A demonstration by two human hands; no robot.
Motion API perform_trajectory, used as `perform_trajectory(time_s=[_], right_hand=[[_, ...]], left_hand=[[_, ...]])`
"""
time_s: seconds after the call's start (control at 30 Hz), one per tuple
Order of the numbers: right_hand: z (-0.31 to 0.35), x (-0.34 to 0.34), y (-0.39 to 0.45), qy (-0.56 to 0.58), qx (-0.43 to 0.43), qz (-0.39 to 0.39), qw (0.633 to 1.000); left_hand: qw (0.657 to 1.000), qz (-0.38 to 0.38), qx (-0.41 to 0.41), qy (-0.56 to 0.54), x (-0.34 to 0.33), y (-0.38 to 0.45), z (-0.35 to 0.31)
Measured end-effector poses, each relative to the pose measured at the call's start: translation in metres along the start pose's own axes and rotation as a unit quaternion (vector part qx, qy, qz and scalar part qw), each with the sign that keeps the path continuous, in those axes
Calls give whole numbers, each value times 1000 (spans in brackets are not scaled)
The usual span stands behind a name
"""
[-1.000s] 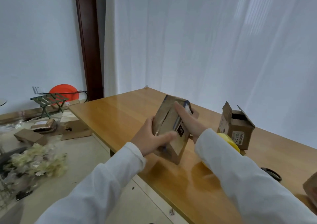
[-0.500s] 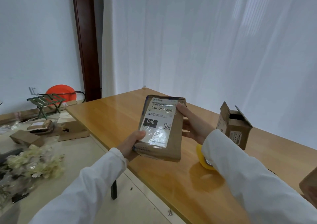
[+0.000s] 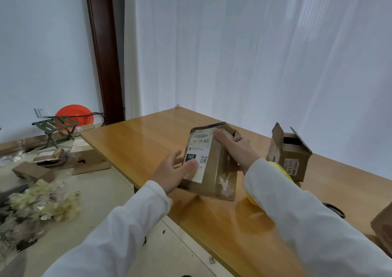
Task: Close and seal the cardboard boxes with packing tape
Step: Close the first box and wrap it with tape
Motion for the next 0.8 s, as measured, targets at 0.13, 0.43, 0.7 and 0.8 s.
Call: perform_trajectory(time_s=[0.13,0.43,0.7,0.8], right_hand=[[-1,0,-2,19,-43,47,998],[20,21,-17,61,75,68,993],[3,99,2,-216,157,-6,964],[-32,118,5,-291,96,67,950]], left_hand=[[981,31,4,190,-13,1,-7],[972,-152,-20,177,9,20,-16],[917,-167,-60,358,-15,26,1],[921,-184,-80,335,-22,45,4]])
Point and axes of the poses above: each hand's wrist, its own y-axis towards the middle knuckle, its own x-axis out of the back of the hand, z = x × y, the point moved 3 cm from there along y, towards the middle knuckle, and after that the axes turned 4 degrees about y, right-handed, at the moved point
